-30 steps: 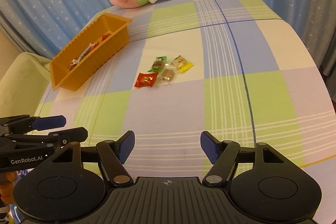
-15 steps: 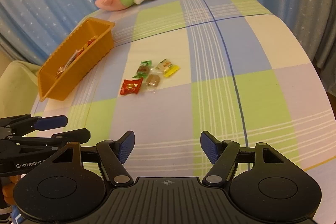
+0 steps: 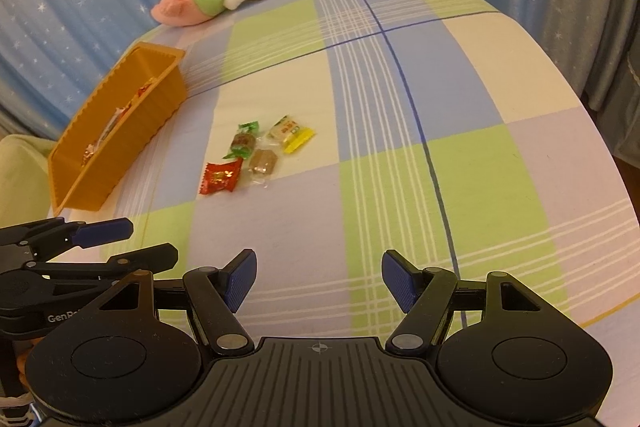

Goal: Organize snacks
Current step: 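Lower the left gripper onto the red wrapped candy and grasp it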

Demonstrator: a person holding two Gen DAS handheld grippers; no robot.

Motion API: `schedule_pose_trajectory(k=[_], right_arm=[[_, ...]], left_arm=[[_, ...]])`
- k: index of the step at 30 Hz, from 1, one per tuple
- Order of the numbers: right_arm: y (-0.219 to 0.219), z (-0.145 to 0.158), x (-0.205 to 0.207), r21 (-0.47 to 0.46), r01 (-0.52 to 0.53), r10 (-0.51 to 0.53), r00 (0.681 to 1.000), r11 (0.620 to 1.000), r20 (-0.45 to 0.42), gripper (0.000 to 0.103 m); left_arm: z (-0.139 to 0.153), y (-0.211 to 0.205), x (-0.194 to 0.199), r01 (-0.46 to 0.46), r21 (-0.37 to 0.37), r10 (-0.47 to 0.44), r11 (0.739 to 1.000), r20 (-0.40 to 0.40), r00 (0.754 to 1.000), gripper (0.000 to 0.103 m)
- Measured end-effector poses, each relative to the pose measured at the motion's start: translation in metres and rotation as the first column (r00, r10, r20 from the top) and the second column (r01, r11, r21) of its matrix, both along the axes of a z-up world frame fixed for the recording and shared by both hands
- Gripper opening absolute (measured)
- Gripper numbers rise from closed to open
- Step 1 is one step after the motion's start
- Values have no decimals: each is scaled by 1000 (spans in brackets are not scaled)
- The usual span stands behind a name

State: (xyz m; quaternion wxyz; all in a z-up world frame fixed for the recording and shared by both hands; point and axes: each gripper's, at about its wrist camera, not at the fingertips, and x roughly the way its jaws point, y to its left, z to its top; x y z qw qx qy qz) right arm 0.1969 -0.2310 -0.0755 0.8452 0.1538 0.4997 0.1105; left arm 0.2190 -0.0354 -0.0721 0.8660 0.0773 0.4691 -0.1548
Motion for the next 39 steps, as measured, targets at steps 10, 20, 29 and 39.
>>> schedule_pose_trajectory(k=[10,20,29,39], right_arm=[[-11,-6,3,-5,52,-52,998,999,-29,69],[-23,-11,2,-13,105,-105,993,994,-53,69],[-23,-15,7,-11,119,-120,990,993,-69,69],[-25,-17,14,-10,126,-126,989,992,-74,69]], left_arm=[[-21,-11,31,69,57,-71,996,42,997,60],[-39,-28,60,156,143,-168,977,72,983,60],[-39,-29,77,187,98,-194,978,75,978,57],[-43,-40,87,244,72,-249,967,69,966,49]])
